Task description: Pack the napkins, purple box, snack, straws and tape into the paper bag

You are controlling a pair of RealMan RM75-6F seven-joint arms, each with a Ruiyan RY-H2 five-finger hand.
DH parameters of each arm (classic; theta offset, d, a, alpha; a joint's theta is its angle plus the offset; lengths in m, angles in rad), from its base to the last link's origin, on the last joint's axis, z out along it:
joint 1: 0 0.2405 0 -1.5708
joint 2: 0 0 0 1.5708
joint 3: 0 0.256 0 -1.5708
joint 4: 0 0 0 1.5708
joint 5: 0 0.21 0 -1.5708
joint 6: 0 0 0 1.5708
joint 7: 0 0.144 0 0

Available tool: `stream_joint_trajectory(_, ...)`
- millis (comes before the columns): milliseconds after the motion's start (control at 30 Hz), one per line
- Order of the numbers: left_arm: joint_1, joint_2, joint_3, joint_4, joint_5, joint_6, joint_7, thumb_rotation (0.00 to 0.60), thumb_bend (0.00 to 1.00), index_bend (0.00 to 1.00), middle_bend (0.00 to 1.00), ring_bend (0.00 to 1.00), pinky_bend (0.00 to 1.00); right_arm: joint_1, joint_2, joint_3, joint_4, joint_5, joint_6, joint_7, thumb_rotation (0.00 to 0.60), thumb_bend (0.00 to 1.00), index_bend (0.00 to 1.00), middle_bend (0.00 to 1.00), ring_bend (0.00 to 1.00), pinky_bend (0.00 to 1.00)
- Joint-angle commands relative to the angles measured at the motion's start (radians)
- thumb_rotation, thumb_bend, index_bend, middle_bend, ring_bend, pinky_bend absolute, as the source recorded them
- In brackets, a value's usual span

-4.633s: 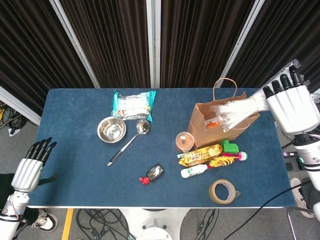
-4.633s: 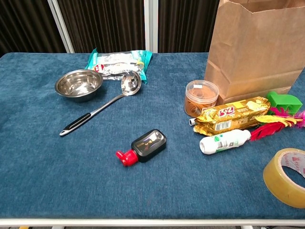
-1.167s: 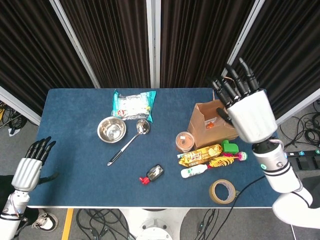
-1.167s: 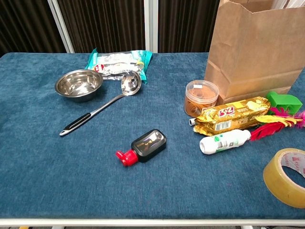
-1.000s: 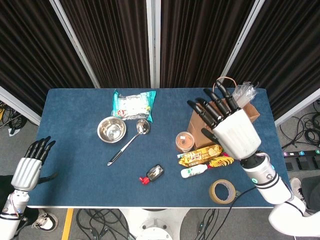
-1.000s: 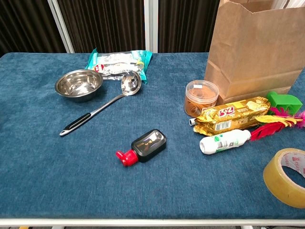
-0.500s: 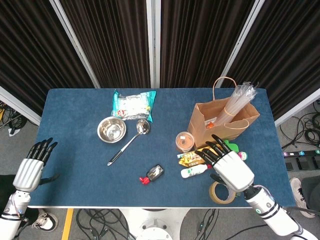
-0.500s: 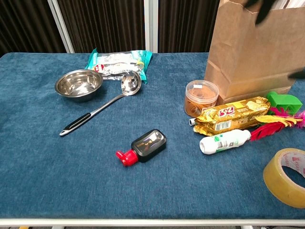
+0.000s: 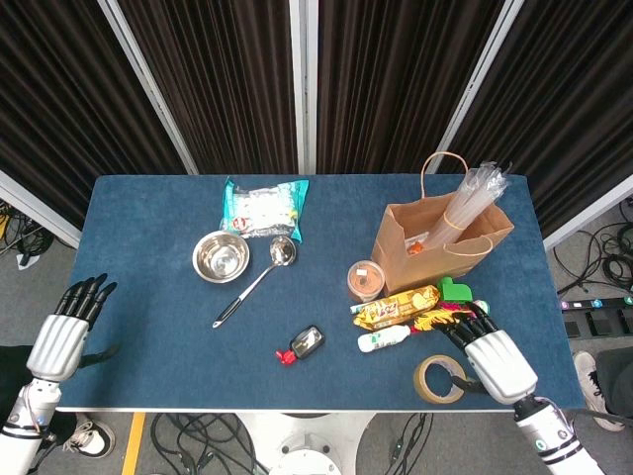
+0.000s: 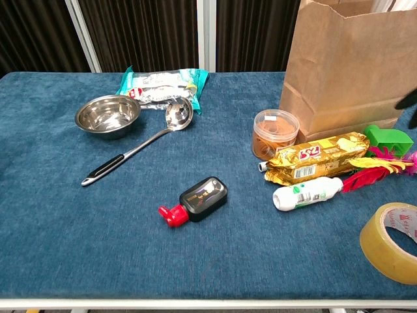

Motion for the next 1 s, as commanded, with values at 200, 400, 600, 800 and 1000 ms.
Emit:
stream_joint_trajectory(200,0.008,-0.001,0.006,-0.005,0.007,0.012,0.01,0.6,0.16,0.06,0.01,0.0,0.11,-0.012,0.049,-0.048,-0.036,0.093,-0.143,0.009,0.6,0.0,0.11,0.19,0.02,0.0)
stream_joint_trajectory(400,0.01,0.003,0.004,-0.001,0.003,0.014,0.003,0.6,0.16,0.06,0.01,0.0,0.11,-0.01,0.012,-0.049,-0.014,0.129,-0.215,-0.016,0.6,0.0,0.06,0.12,0.0,0.0)
stream_joint_trajectory(600,0.013,0.003,0.003,0.006,-0.001,0.013,-0.008,0.6,0.16,0.06,0.01,0.0,0.11,-0.014,-0.037,-0.034,0.011,0.148,-0.24,-0.068,0.6,0.0,0.06,0.1,0.0,0.0)
stream_joint_trajectory(800,0.013,0.0,0.001,0.015,-0.005,0.011,-0.018,0.6,0.16,0.06,0.01,0.0,0.11,0.003,-0.075,-0.013,0.019,0.203,-0.3,-0.113,0.6,0.0,0.05,0.1,0.0,0.0)
stream_joint_trajectory(1000,0.014,-0.001,-0.002,0.028,-0.009,0.011,-0.03,0.6,0.16,0.06,0.01,0.0,0.11,0.018,-0.108,0.004,0.026,0.253,-0.347,-0.143,0.6,0.0,0.05,0.1,0.0,0.0)
